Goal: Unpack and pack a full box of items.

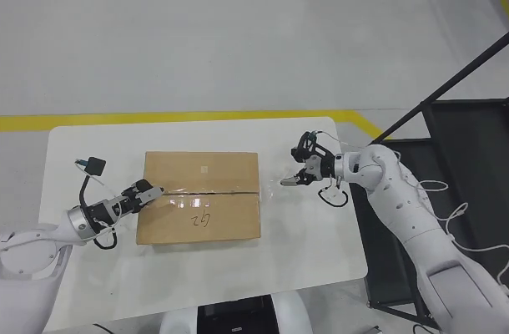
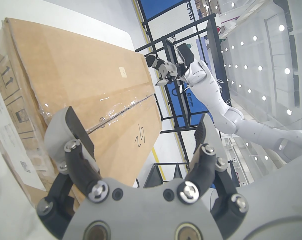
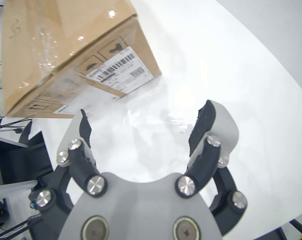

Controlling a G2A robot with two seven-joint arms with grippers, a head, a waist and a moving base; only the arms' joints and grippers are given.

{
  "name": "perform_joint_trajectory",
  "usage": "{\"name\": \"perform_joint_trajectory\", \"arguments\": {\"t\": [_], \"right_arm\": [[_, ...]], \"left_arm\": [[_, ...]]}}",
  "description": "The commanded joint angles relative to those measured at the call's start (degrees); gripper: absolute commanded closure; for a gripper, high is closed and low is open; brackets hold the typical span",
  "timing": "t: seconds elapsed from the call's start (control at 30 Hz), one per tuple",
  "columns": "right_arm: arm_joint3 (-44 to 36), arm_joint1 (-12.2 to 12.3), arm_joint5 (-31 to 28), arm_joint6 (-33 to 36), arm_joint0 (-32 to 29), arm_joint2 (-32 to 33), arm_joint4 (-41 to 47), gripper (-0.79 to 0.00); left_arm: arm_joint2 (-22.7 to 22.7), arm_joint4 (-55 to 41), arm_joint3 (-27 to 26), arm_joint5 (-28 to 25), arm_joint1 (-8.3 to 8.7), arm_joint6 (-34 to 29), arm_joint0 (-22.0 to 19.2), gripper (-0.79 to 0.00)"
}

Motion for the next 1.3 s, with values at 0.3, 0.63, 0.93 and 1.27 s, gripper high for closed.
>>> {"name": "perform_joint_trajectory", "arguments": {"t": [0.3, 0.63, 0.93, 1.27], "right_arm": [[8.5, -1.4, 3.1, -6.8, 5.5, -4.1, -12.1, -0.785], [8.7, -1.7, 5.3, -6.8, 4.6, -4.6, -11.1, -0.785], [15.8, -4.5, 13.3, -3.3, 9.7, -8.9, -9.6, -0.785], [22.9, -8.1, 19.3, -4.2, 13.4, -14.2, -11.2, -0.668]], "left_arm": [[0.0, 0.0, 0.0, 0.0, 0.0, 0.0, 0.0, -0.785], [0.0, 0.0, 0.0, 0.0, 0.0, 0.0, 0.0, -0.785], [0.0, 0.0, 0.0, 0.0, 0.0, 0.0, 0.0, -0.785], [0.0, 0.0, 0.0, 0.0, 0.0, 0.0, 0.0, -0.785]]}}
